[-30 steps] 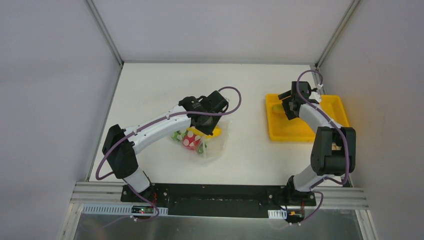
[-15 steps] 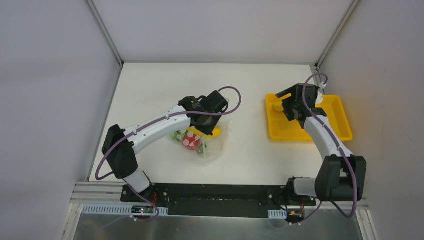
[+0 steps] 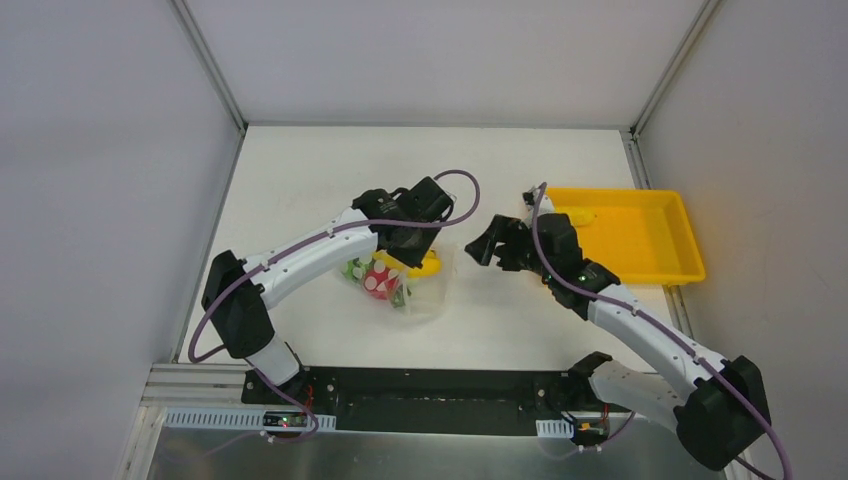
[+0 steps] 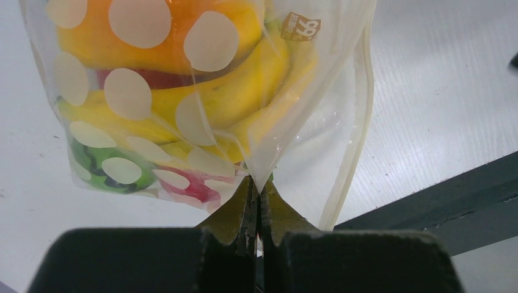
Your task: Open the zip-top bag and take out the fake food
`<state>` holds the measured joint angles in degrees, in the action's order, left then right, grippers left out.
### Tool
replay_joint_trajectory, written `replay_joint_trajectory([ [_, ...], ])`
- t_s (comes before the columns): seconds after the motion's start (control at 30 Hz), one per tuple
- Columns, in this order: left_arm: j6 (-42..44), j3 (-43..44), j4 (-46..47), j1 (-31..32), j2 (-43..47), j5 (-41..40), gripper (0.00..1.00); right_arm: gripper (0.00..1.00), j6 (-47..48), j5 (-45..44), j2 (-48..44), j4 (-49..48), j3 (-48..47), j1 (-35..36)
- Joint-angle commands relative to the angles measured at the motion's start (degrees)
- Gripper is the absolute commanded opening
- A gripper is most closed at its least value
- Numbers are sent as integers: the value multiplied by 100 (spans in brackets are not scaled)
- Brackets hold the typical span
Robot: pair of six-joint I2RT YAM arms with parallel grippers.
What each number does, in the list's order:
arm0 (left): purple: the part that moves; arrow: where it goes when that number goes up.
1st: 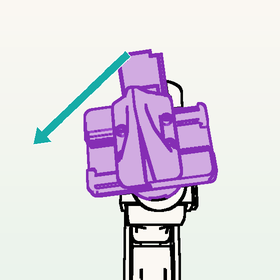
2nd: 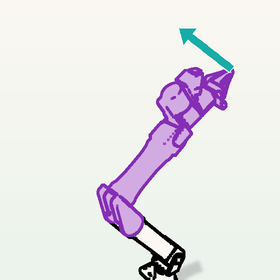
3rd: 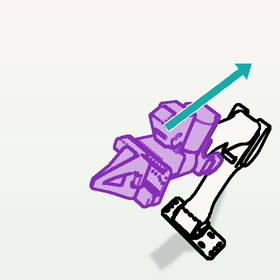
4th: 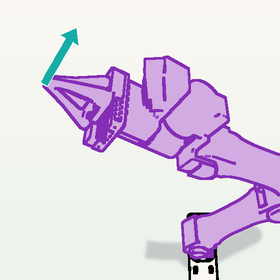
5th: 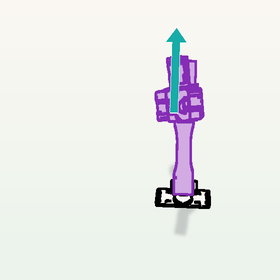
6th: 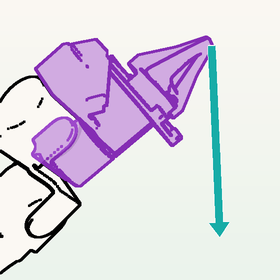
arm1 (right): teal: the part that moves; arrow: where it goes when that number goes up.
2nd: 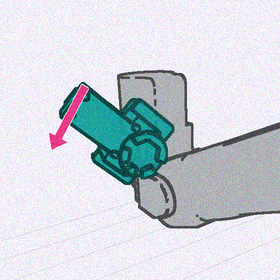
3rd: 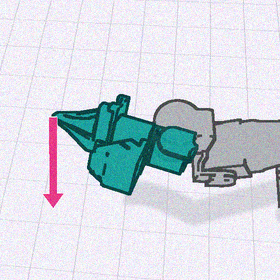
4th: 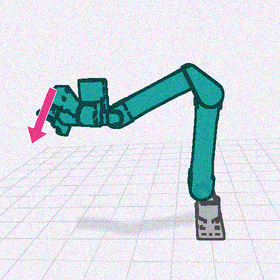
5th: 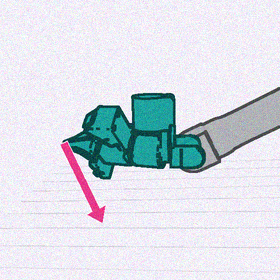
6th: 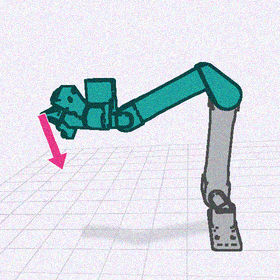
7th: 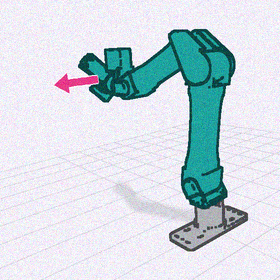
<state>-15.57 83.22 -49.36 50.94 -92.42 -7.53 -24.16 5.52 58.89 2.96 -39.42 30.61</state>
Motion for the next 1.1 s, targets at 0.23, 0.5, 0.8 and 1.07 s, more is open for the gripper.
replay_joint_trajectory([
  [0.23, 431, 184, -159, -270, 664, -83, 0, 87, 3999, -246, -110, -2117, 837, 2074],
  [0.5, 511, 195, -188, -270, 608, -143, 0, 86, 5390, -1078, 752, -2692, 425, 2932],
  [0.8, 564, 217, -194, -269, 638, 12, 0, 82, 5958, -703, 1479, -3469, 474, 2867],
  [1.07, 589, 103, -71, -269, 765, 89, 0, 78, 6089, -216, 2104, -4155, 381, 2417],
])
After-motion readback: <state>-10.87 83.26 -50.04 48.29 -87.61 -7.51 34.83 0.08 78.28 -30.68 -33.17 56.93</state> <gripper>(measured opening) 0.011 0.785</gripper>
